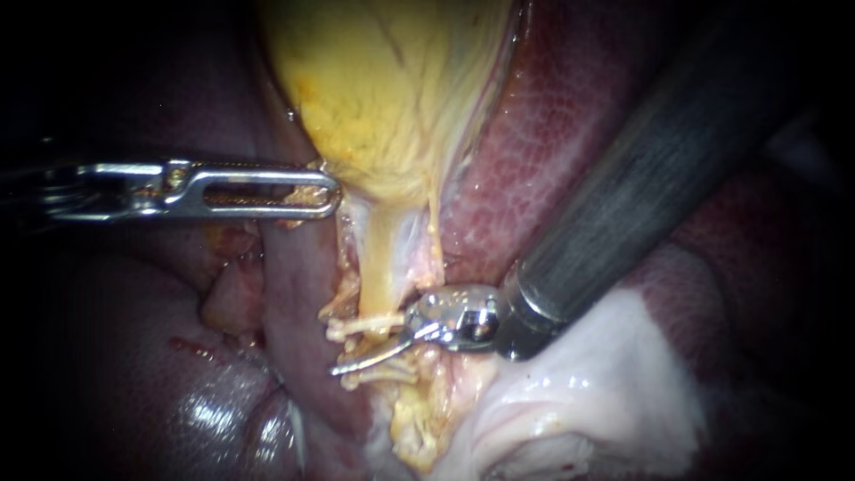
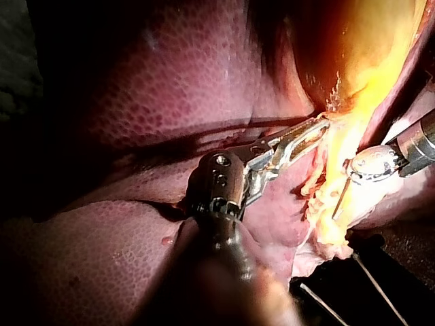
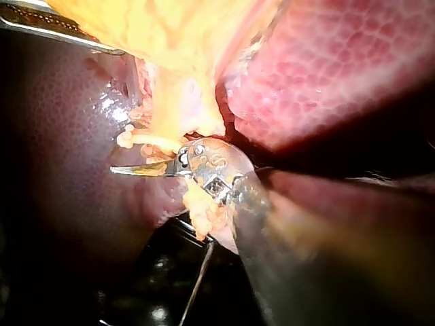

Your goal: Go to the cutting position left tube

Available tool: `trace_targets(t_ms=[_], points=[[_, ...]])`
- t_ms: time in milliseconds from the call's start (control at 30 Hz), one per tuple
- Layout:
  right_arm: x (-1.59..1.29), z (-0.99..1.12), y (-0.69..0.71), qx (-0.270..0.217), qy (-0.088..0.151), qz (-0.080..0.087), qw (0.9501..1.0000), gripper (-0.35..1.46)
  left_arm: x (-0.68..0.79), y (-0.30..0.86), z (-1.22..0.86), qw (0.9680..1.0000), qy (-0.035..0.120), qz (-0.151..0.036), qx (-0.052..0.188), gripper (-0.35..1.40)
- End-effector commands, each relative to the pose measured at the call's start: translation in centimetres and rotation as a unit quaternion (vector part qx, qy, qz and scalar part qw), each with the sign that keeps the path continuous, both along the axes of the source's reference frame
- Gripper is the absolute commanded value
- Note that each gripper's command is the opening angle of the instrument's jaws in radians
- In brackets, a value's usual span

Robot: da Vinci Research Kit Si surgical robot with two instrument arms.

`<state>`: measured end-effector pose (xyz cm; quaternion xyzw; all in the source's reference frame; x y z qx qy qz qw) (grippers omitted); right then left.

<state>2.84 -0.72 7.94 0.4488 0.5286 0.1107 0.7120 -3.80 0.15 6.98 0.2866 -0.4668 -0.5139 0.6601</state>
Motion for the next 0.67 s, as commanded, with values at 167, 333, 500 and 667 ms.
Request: trace_targets(t_ms=[167, 333, 500, 667], points=[[0.02, 0.00, 0.00, 0.000, -0.001, 0.001, 1.0000, 1.40, -0.01, 0.00, 0.00, 1.0000, 0.000, 0.001, 0.000, -0.35], [0.02, 0.01, 0.00, 0.000, -0.001, 0.001, 1.0000, 1.40, -0.01, -0.01, 0.00, 1.0000, 0.000, 0.001, 0.000, -0.35], [0.01, 0.02, 0.00, -0.001, -0.002, 0.002, 1.0000, 1.40, -0.01, -0.01, 0.00, 1.0000, 0.000, 0.001, 0.000, -0.35], [0.00, 0.04, 0.00, -0.002, -0.003, 0.005, 1.0000, 1.40, -0.01, -0.01, 0.00, 1.0000, 0.000, 0.001, 0.000, -0.35]])
